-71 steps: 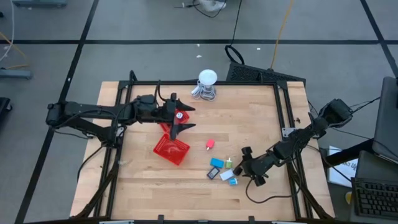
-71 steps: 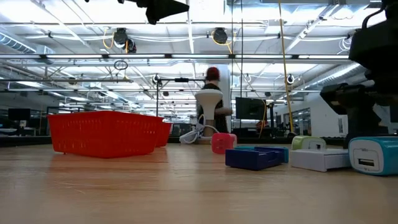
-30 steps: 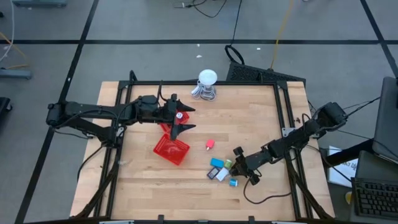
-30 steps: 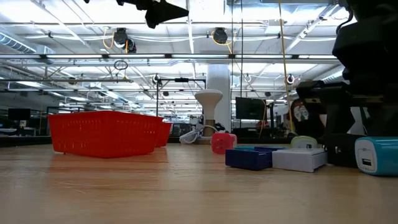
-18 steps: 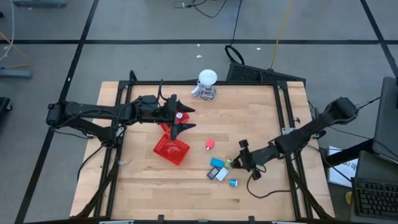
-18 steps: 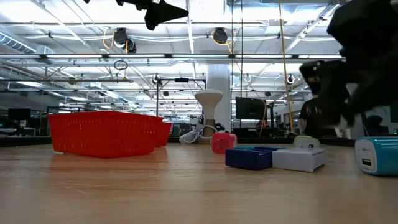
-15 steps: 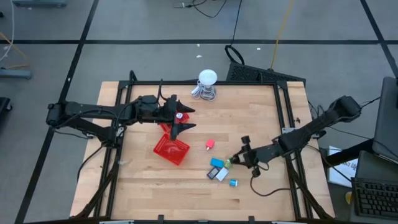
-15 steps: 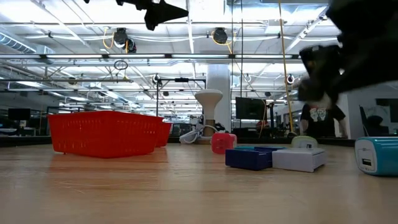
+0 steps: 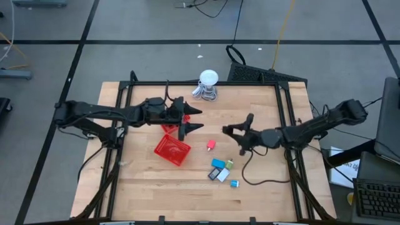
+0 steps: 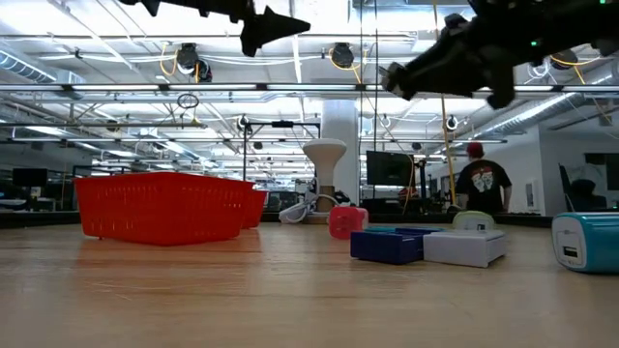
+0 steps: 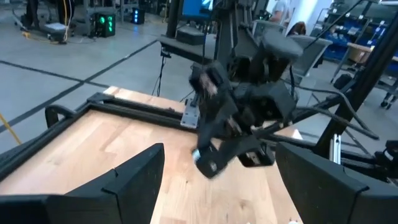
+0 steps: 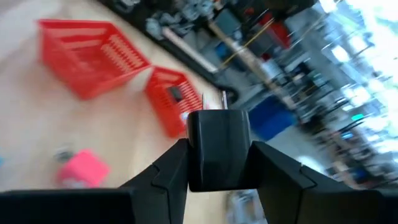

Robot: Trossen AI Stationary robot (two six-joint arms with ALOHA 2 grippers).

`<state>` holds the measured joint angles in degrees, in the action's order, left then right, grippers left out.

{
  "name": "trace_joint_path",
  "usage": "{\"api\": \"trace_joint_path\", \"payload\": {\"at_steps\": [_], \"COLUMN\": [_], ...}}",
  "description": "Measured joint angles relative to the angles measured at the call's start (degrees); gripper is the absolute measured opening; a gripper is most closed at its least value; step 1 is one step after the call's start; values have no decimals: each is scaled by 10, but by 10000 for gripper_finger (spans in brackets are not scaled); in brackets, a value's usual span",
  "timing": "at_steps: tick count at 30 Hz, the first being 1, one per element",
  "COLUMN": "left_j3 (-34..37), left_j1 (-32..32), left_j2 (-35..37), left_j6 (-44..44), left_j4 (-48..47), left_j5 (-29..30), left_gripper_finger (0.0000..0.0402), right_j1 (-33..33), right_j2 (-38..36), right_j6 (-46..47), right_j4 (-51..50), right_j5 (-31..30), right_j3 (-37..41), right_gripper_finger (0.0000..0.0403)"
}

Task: Pick & Place Office items
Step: Put the black charger adapter into the top red basket

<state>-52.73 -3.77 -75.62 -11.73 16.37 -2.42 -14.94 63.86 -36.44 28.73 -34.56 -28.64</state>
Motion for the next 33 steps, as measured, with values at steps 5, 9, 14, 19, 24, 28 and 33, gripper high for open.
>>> {"api": "trace_joint_path", "payload": {"at_steps": [5,9,14,19,24,28,33], "left_j3": [0,0,0,0,0,0,4], "left_j1": [0,0,0,0,0,-3,-17], "left_j2": [-10,-9,-9,-9,-9,-2,28], "left_j6": [0,0,-24,-49,37,38,30], "left_j4": [1,4,3,-1,-16,-64,-131], "left_j5": [0,0,0,11,63,106,131], "left_gripper_finger": [306,306,306,306,305,305,306], "right_j1": [39,61,73,73,79,104,148], "right_j2": [30,44,61,85,86,43,-39], "right_j6": [-88,-112,-123,-117,8,118,238], "right_j4": [99,151,153,152,146,48,-70], "right_j5": [0,-2,-4,-91,-88,1,116], "right_j3": [0,0,0,0,0,0,0], "right_gripper_finger": [137,137,137,137,137,137,137]}}
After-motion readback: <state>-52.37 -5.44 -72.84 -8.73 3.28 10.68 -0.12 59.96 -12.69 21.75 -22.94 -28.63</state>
